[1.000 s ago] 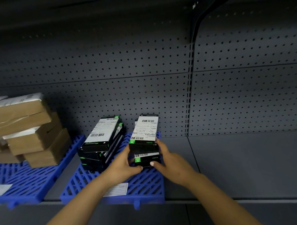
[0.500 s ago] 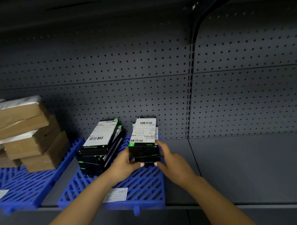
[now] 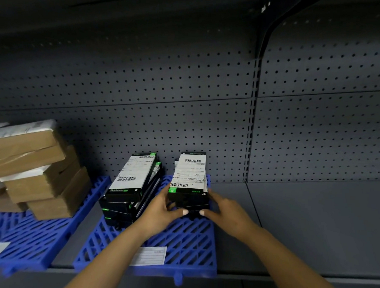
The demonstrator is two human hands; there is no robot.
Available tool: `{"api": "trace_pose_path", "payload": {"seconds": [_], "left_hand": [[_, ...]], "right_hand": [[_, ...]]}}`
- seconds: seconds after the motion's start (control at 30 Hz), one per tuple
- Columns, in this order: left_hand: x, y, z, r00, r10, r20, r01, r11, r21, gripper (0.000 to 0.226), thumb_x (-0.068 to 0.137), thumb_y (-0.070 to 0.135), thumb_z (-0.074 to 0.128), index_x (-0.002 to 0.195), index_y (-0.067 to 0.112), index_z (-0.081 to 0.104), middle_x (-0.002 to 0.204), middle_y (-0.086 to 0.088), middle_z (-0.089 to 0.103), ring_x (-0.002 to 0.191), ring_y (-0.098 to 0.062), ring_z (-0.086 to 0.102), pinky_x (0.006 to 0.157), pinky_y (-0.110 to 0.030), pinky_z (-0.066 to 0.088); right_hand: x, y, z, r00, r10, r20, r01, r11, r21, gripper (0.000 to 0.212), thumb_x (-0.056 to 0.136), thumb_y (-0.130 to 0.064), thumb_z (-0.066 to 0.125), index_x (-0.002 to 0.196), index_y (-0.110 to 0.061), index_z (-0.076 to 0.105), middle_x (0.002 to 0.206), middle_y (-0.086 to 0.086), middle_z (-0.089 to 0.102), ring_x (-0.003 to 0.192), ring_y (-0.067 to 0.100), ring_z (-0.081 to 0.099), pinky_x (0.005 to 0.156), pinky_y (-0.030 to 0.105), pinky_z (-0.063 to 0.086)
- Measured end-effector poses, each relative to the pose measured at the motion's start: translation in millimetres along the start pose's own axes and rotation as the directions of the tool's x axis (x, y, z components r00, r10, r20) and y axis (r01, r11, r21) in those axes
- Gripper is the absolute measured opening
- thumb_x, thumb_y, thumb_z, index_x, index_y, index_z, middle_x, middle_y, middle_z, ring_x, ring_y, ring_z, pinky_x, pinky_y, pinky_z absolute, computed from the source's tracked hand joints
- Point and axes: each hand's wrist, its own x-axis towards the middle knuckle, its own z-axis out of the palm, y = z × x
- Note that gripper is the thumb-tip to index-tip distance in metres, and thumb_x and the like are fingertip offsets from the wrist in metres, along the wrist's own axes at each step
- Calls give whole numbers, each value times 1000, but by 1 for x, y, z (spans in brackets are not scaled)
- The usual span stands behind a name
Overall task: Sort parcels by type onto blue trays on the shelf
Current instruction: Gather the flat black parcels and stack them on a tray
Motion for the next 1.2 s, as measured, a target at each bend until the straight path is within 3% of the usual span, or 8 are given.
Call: {"api": "trace_pose_path", "payload": {"seconds": [0.37,0.43,0.53,0.6,0.67,0.8,0.93,1.2], "left_hand": [[-10,8,-2,997,77,8,-76,967,241,65,83,13,72,139,20,40,126,22,53,121,6,47,106,-17,35],[-14,8,0,997,73,-31,-62,959,277,67,84,3,66,140,24,34,116,29,48,113,5,48,97,-8,36],[-17,5,-1,1000,-17,-26,22,975,221,86,87,-8,50,151,28,5,107,29,39,88,4,43,80,-15,38],[-23,11,-2,998,-25,-57,33,989,145,87,89,-9,48,150,29,-1,129,23,31,110,-1,42,89,-19,39],[-26,16,-2,996,2,-90,7,995,98,88,89,-6,53,149,30,1,132,25,25,124,-1,34,95,-15,35],[-19,29,-2,993,76,-93,-65,991,115,91,84,4,66,146,37,8,120,34,40,88,21,50,81,-5,37],[-13,37,-6,992,116,-41,-113,991,72,84,78,5,75,143,27,26,129,23,45,109,28,39,91,-1,32],[-11,24,-15,992,121,44,-125,987,99,78,82,11,72,145,28,30,138,20,38,114,28,34,98,-4,31]], "right_hand": [[-1,-4,5,1000,9,8,-8,997,-78,79,91,-46,54,151,-27,5,122,7,61,99,21,62,80,41,53],[-5,-8,3,1000,-7,-4,7,999,-40,86,91,-43,56,151,-29,-3,125,-1,59,100,18,61,80,35,52],[-13,-20,-7,997,-58,-50,62,996,68,84,92,-33,58,148,-36,-5,136,-17,41,118,7,49,88,18,42],[-16,-26,-12,990,-106,-89,116,987,111,81,93,-30,58,146,-42,-2,143,-21,31,128,0,36,97,13,33],[-14,-31,-13,981,-163,-105,172,981,86,79,94,-28,56,144,-49,-2,145,-24,25,131,-4,29,99,8,27],[-10,-36,-12,973,-205,-105,204,979,-23,68,94,-30,55,146,-44,13,147,-19,28,130,-2,31,100,9,27],[-8,-35,-10,969,-194,-155,190,981,-38,61,92,-32,59,144,-34,29,146,-10,37,122,-5,34,92,-3,23],[-8,-31,-15,970,-181,-165,174,983,-56,52,95,-27,55,142,-33,36,139,-3,48,122,8,47,96,15,39]]}}
